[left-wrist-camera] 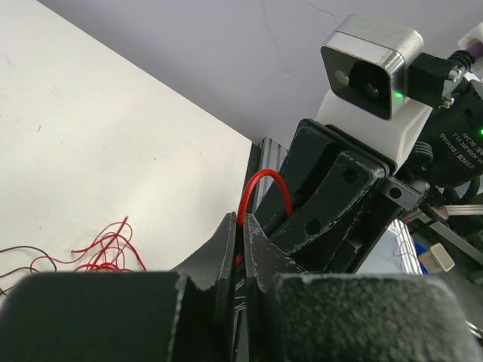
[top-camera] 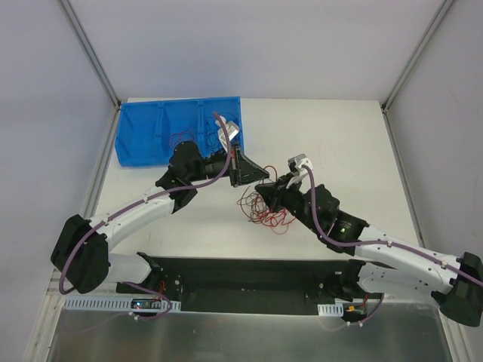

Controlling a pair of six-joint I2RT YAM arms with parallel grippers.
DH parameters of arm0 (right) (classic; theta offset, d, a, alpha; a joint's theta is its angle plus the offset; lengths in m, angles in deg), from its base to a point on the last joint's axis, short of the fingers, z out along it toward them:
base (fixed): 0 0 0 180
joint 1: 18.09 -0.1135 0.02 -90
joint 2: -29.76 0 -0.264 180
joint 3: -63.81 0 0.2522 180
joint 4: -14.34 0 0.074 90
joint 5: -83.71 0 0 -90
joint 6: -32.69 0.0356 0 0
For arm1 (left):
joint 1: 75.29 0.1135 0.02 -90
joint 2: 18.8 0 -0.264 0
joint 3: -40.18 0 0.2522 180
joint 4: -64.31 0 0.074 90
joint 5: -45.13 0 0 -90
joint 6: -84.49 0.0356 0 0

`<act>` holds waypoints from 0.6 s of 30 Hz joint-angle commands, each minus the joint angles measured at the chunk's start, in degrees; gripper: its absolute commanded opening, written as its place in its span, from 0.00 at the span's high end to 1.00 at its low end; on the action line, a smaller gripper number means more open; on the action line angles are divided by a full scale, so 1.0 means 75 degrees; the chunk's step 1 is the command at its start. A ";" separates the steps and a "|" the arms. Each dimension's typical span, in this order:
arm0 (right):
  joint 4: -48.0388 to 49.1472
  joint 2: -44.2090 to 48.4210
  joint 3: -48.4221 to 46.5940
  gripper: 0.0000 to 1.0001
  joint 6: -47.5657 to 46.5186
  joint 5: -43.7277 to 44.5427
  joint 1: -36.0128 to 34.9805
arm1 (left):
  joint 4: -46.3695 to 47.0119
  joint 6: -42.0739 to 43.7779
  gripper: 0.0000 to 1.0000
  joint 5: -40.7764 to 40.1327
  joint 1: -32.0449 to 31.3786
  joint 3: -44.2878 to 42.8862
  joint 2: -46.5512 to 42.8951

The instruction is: Untangle the cables

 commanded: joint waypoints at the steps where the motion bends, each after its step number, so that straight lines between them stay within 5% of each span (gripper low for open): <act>1: 0.0780 0.0177 0.0130 1.00 0.0323 0.0028 0.0015 | 0.0009 0.0402 1.00 -0.0066 0.0033 -0.0035 -0.0377; 2: 0.0780 0.0271 0.0177 1.00 0.0382 -0.0136 0.0073 | 0.0009 0.0461 0.96 0.0051 0.0045 -0.0071 -0.0388; 6: 0.0407 0.0961 0.0458 1.00 0.1223 -0.0909 0.0902 | -0.0073 0.0660 0.52 0.0346 0.0162 -0.0153 -0.0447; 10: -0.0284 0.1642 0.0483 1.00 0.2115 -0.1566 0.1795 | -0.0062 0.1128 0.26 0.0194 0.0162 0.0034 -0.0728; 14: -0.1817 0.1982 -0.0277 1.00 0.2584 -0.1113 0.2136 | -0.0085 0.1796 0.18 0.0018 0.0046 0.0233 -0.0997; 16: -0.2603 0.1995 -0.0711 1.00 0.2830 -0.0667 0.2160 | -0.0178 0.2263 0.01 -0.0146 -0.0130 0.0327 -0.1138; 18: -0.3050 0.1925 -0.1052 1.00 0.3181 -0.0327 0.2160 | -0.0703 0.2942 0.01 -0.0414 -0.0434 0.0339 -0.1267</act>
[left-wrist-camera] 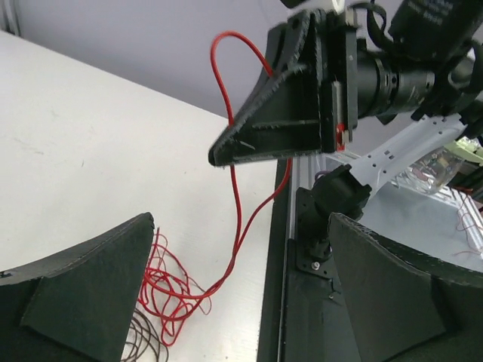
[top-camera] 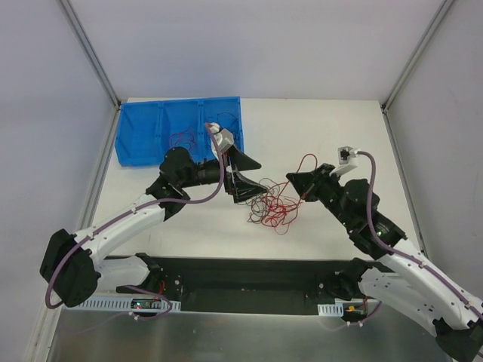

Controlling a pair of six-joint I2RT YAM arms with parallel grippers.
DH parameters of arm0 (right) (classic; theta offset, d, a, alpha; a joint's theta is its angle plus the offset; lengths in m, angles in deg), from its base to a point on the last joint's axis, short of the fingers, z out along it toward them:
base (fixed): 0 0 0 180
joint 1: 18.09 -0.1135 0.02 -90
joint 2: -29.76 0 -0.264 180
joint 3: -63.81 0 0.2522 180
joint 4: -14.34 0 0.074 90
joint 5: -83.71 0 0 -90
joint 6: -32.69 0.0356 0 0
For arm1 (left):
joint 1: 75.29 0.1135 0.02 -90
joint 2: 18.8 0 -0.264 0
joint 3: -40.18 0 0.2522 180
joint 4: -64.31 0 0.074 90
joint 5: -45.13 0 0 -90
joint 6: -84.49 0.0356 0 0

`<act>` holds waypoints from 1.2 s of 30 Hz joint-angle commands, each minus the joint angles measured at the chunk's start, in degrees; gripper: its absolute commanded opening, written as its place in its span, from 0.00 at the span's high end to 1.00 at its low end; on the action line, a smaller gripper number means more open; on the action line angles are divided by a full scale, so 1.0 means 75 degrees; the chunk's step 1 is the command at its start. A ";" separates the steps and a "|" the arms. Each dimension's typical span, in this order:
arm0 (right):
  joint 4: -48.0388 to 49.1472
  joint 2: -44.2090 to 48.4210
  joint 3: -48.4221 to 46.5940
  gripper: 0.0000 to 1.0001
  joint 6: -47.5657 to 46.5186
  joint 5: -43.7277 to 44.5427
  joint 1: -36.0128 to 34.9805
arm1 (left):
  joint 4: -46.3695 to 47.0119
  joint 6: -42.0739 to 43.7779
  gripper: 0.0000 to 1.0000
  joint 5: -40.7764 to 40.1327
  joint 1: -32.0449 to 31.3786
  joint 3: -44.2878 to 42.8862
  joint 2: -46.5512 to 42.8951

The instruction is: Untangle the cables

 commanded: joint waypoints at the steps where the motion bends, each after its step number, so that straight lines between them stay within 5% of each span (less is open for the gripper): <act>1: -0.1288 -0.0013 -0.1064 1.00 0.1061 0.0724 0.0035 | -0.0707 0.1810 0.01 -0.0668 -0.0575 0.0071 -0.0498; 6: -0.1430 -0.0528 -0.1393 1.00 0.1834 0.0736 0.0024 | -0.1249 0.2985 0.01 -0.1783 -0.1080 0.0130 -0.0710; 14: -0.0692 -0.1560 -0.1556 1.00 0.2715 0.0946 -0.0538 | -0.2046 0.2916 0.01 -0.2686 -0.1315 -0.0303 -0.0066; 22: -0.0808 -0.1854 -0.1979 1.00 0.2878 0.1708 -0.0949 | -0.2095 0.2822 0.04 -0.1293 -0.1315 -0.0527 0.0310; 36: -0.1325 -0.2310 -0.2226 1.00 0.4026 0.1850 -0.1393 | -0.2047 0.3514 0.01 -0.0812 -0.1315 -0.0374 0.0086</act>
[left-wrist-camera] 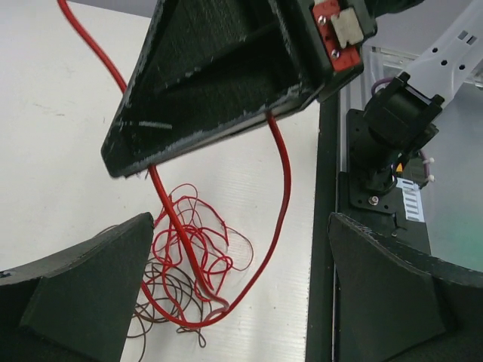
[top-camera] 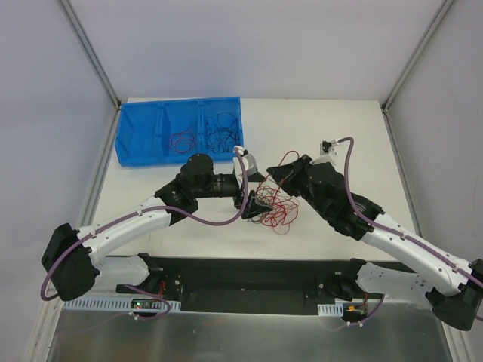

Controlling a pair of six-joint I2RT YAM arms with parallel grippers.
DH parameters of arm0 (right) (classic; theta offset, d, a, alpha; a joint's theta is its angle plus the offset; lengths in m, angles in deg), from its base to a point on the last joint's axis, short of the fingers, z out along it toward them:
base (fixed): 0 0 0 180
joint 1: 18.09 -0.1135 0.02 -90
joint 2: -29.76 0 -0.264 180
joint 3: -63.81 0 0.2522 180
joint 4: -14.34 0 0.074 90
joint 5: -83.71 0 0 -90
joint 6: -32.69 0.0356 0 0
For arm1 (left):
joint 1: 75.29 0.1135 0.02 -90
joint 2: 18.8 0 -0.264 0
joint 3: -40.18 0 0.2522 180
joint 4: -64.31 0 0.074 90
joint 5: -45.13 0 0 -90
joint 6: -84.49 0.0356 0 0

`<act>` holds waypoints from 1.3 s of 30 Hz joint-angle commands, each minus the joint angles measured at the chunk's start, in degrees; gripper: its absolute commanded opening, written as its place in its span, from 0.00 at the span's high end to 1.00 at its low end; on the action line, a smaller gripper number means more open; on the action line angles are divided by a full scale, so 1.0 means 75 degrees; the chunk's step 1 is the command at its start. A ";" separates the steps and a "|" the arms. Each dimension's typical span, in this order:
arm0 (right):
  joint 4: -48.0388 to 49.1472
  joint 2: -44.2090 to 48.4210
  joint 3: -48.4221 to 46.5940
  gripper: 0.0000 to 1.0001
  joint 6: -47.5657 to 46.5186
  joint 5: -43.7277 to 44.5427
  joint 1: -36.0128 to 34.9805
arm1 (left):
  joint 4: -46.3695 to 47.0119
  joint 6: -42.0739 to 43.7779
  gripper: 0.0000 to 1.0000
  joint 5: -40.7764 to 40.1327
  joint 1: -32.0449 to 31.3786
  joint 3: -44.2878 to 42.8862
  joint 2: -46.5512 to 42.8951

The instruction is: Untangle the cables

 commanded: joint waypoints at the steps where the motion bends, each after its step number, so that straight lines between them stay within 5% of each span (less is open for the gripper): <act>1: 0.0217 -0.0276 -0.0244 1.00 0.0824 -0.0001 -0.0281 | 0.0229 0.0136 0.01 0.0322 -0.0079 -0.0194 0.0093; 6: 0.0381 -0.0511 -0.0220 1.00 0.1445 0.0502 -0.0644 | 0.0206 0.0124 0.05 0.0077 -0.0102 -0.0205 0.0164; 16: -0.0028 -0.0582 -0.0267 0.99 0.1903 0.2037 -0.1394 | -0.0826 0.0218 0.40 -0.1049 -0.0126 -0.0581 0.0129; 19: -0.0134 -0.0558 -0.0256 0.94 0.1938 0.2295 -0.1512 | -0.0790 0.0299 0.57 -0.1003 -0.0138 -0.0534 -0.0011; 24: -0.0228 -0.0359 -0.0150 0.87 0.1834 0.2612 -0.1536 | -0.0826 0.0382 1.00 -0.0909 -0.0138 -0.0534 -0.0059; 27: -0.0204 -0.0219 -0.0173 0.70 0.1261 0.2706 -0.1535 | -0.0779 0.0335 1.00 -0.0734 -0.0126 -0.0534 -0.0035; 31: -0.0298 0.0307 -0.0057 0.22 -0.1019 0.2064 -0.1197 | -0.0767 0.0335 1.00 -0.0756 -0.0126 -0.0510 -0.0012; 35: -0.1711 0.1465 0.0353 0.10 -0.3002 0.0985 -0.0307 | -0.0755 0.0253 1.00 -0.0756 -0.0138 -0.0533 -0.0024; 39: -0.2838 0.3479 0.1172 0.06 -0.3919 0.1147 -0.0129 | -0.0767 0.0206 1.00 -0.0978 -0.0126 -0.0534 -0.0047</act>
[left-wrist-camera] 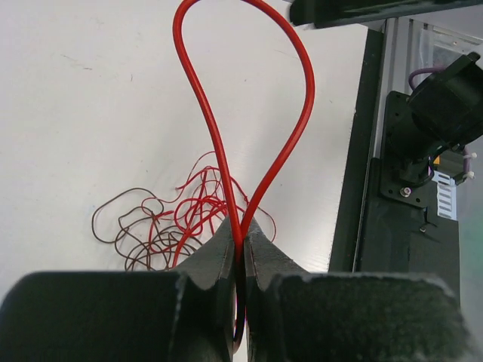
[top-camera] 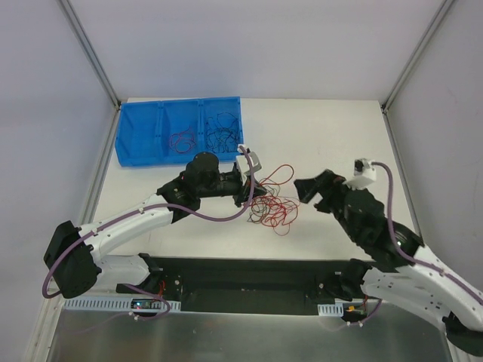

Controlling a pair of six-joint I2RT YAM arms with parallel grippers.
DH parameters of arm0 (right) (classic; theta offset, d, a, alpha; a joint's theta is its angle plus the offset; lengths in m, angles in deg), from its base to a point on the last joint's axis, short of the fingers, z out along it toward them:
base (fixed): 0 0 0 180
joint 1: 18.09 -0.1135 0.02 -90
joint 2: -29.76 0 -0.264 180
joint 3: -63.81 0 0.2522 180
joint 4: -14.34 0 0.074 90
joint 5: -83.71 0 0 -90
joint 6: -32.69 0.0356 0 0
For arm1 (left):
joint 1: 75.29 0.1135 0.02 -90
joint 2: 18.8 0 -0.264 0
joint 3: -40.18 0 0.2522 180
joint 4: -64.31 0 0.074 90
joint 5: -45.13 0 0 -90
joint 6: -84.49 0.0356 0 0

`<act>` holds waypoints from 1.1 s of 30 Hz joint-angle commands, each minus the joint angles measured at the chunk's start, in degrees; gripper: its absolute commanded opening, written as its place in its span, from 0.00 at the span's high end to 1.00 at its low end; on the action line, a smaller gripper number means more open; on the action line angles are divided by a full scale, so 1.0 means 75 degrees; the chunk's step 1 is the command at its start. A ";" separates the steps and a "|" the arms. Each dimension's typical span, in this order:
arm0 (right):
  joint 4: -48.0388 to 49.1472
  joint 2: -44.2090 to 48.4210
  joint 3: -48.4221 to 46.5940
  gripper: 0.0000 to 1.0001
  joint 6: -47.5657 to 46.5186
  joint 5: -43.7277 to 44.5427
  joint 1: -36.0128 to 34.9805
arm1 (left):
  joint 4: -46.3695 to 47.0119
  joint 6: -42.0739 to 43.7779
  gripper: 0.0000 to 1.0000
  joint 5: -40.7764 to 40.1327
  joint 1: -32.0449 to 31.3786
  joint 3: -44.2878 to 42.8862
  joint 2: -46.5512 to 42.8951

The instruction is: Untangle the cables

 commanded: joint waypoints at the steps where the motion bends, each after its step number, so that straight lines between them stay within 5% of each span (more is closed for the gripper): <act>1: -0.1883 0.2104 0.0789 0.05 -0.1811 -0.0034 0.0133 | 0.0160 -0.0036 1.00 -0.0169 -0.0071 -0.0236 -0.0245; 9: -0.3633 0.4194 0.1949 0.00 -0.0582 0.1503 0.0133 | 0.0031 -0.0025 1.00 -0.0310 -0.0012 -0.0330 -0.0678; 19: -0.3680 0.2170 0.1670 0.00 -0.0990 0.1901 0.0192 | -0.1584 -0.0737 1.00 -0.0976 0.0433 -0.2144 -0.1055; 25: -0.3167 0.1745 0.1984 0.00 -0.1529 0.1833 0.0894 | -0.2817 -0.2108 1.00 -0.1107 0.1568 -0.3061 -0.1041; 33: -0.2439 0.2799 0.2454 0.00 -0.2221 0.1199 0.1469 | -0.3368 -0.2133 1.00 -0.2076 0.3337 -0.3693 -0.0832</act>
